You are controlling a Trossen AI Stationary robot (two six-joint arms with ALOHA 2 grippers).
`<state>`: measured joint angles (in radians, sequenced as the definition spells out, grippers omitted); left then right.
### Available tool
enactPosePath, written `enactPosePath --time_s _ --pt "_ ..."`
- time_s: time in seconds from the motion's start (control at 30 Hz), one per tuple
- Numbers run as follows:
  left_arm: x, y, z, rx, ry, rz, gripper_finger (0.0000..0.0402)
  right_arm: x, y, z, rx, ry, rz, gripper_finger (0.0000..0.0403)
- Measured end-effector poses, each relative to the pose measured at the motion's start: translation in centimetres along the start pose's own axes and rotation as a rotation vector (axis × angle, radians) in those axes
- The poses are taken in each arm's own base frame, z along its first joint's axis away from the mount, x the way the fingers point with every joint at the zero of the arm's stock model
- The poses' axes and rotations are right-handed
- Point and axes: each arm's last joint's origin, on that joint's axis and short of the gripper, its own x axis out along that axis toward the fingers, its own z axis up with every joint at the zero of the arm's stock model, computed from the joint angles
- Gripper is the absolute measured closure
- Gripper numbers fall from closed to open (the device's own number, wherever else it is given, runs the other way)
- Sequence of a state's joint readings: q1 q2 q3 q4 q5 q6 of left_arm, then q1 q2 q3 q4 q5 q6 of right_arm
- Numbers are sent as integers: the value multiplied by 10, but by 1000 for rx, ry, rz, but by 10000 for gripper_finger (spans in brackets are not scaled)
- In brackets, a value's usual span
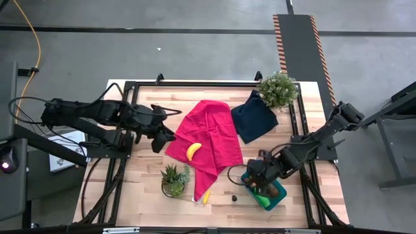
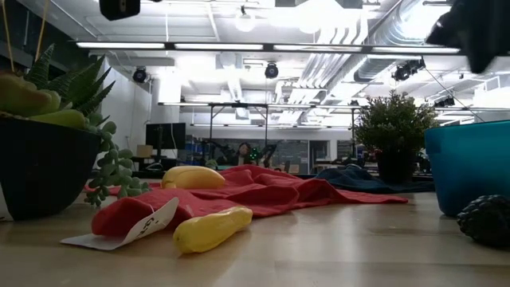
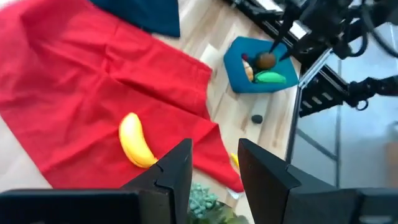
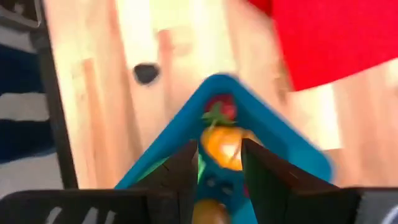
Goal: Pick and placing Produce into tupperware
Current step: Put the banana into the blue bin
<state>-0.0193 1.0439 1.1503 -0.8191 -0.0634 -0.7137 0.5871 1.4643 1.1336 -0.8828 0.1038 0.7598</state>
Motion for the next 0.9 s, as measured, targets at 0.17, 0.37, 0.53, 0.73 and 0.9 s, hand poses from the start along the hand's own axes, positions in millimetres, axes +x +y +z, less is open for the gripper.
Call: enactPosePath --time_s 0.17,0.37,0.53,0.73,0.9 --pt "19 -2 -1 -49 81 12 284 -22 -6 10 16 -3 -102 289" --pt "35 -1 -1 -49 84 97 284 -45 -15 22 37 -44 -220 289" --pt "45 0 -1 -63 73 173 284 -63 -21 32 57 -110 -296 289" --pt "67 1 -3 -50 95 252 284 -71 -25 39 71 -161 -334 289" --pt "96 3 -8 -37 164 317 284 -71 -26 40 72 -165 -337 289"
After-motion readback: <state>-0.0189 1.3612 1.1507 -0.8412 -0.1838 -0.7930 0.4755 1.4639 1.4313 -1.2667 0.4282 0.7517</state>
